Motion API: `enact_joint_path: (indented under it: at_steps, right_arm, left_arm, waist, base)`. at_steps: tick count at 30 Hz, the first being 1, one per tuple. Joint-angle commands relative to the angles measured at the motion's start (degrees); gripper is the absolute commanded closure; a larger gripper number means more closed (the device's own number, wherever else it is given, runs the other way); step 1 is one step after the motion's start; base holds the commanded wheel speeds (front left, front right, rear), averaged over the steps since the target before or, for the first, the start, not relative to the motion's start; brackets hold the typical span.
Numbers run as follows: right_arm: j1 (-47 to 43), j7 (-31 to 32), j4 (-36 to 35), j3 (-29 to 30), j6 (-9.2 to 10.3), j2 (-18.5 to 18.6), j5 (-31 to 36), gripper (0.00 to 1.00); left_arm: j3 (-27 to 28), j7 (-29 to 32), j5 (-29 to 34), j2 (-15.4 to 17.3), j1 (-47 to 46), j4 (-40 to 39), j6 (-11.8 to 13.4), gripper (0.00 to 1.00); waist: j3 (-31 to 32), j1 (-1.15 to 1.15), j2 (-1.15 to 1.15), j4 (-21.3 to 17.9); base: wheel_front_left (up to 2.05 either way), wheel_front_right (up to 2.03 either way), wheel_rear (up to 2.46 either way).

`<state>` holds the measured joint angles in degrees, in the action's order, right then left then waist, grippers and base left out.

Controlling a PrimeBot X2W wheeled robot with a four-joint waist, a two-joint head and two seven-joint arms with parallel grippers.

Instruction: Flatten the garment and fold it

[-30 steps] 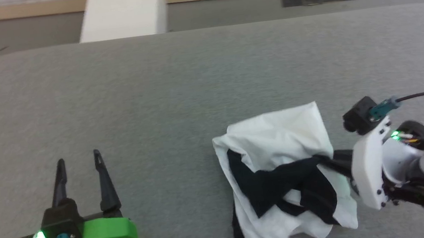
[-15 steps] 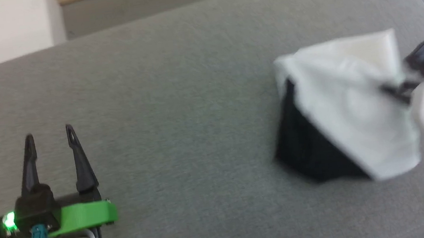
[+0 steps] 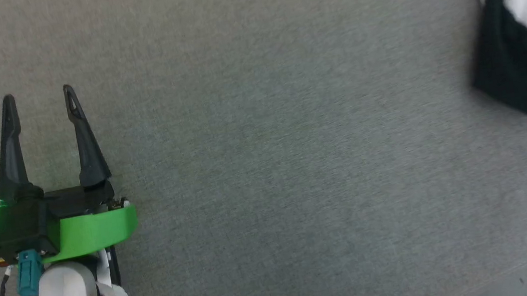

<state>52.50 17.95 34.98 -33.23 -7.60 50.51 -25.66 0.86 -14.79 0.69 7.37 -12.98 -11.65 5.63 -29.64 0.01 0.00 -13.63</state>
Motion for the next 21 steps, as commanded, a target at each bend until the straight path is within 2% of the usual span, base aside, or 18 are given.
enact_joint_path:
  at_steps: [1,4,8,9,15,21]
  right_arm:
    - [1.7,-0.6,1.6,0.4,0.11,-0.4,1.1,1.00]
    - [3.7,-1.7,4.6,1.2,0.11,-0.9,3.3,1.00]
    - [4.5,-2.5,9.7,5.6,0.11,-4.5,2.0,1.00]
    - [4.6,-2.7,10.7,6.1,0.11,-5.0,2.7,0.00]
    - [4.1,-9.3,12.7,10.0,0.11,-7.1,7.0,0.00]
    - [3.4,-22.6,9.3,16.8,0.11,-10.2,12.2,0.00]
  left_arm:
    - [-0.2,-0.2,0.3,0.6,-1.2,-0.6,0.4,0.00]
    - [-0.7,-0.2,0.2,0.5,-1.6,-1.3,0.7,0.00]
    - [-1.3,-0.2,0.1,0.3,-1.6,-1.6,1.2,0.00]
    - [-1.3,-0.2,0.0,0.2,-1.4,-1.5,1.3,0.00]
    - [-0.7,-0.2,-1.1,-0.4,1.2,0.3,2.6,0.00]
    - [0.3,-0.2,-2.4,-1.1,5.2,2.5,3.2,0.00]
  waist:
    - [-4.9,-0.01,0.00,2.3]
    - [-5.4,-0.01,0.00,2.7]
    - [-4.6,-0.01,0.00,3.1]
    - [-4.0,-0.01,0.00,3.1]
    - [3.0,-0.01,0.00,3.6]
    - [10.5,-0.01,0.00,5.3]
  base:
    - [0.00,0.00,0.00]
    - [0.00,0.00,0.00]
    - [0.00,0.00,0.00]
    - [0.00,0.00,0.00]
    - [0.00,0.00,0.00]
    - [0.00,0.00,0.00]
